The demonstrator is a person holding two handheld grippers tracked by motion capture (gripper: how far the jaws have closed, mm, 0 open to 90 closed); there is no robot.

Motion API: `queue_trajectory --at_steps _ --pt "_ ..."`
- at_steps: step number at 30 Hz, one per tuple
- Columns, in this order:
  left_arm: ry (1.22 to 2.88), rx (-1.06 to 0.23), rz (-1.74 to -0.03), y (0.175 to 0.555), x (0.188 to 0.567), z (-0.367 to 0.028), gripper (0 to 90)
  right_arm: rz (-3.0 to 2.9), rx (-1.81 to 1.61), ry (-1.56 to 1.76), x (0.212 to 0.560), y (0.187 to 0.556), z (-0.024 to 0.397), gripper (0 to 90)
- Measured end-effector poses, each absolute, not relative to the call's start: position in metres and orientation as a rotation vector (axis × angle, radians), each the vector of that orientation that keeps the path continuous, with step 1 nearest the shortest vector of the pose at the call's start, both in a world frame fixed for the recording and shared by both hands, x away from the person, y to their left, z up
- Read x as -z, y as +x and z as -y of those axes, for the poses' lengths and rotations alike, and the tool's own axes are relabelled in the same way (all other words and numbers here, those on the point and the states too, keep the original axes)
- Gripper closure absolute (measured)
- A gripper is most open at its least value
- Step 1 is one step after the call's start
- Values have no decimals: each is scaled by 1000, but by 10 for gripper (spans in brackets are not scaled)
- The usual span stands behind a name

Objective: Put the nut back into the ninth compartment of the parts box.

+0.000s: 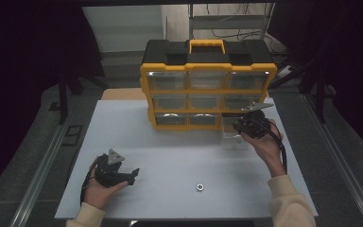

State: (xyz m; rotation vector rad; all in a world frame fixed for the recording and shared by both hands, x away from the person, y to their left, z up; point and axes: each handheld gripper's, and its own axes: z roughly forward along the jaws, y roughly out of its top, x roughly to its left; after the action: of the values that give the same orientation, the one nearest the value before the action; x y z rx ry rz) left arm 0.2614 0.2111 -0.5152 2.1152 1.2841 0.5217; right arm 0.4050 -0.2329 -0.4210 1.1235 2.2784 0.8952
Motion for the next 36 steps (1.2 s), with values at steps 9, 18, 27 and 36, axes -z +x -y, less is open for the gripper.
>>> queue_trajectory --at_steps 9,18,27,36 --pt "2114 -522 -1284 261 515 -211 84 -2297 -1001 1177 420 409 236 368" --pt "2115 -521 -1283 261 515 -211 84 -2298 -1036 1191 417 403 232 227" --pt "2115 -520 -1284 261 515 -212 84 -2309 -1021 1189 419 398 228 131" --pt "2113 -521 -1283 261 515 -212 84 -2337 -1048 1151 421 388 230 61"
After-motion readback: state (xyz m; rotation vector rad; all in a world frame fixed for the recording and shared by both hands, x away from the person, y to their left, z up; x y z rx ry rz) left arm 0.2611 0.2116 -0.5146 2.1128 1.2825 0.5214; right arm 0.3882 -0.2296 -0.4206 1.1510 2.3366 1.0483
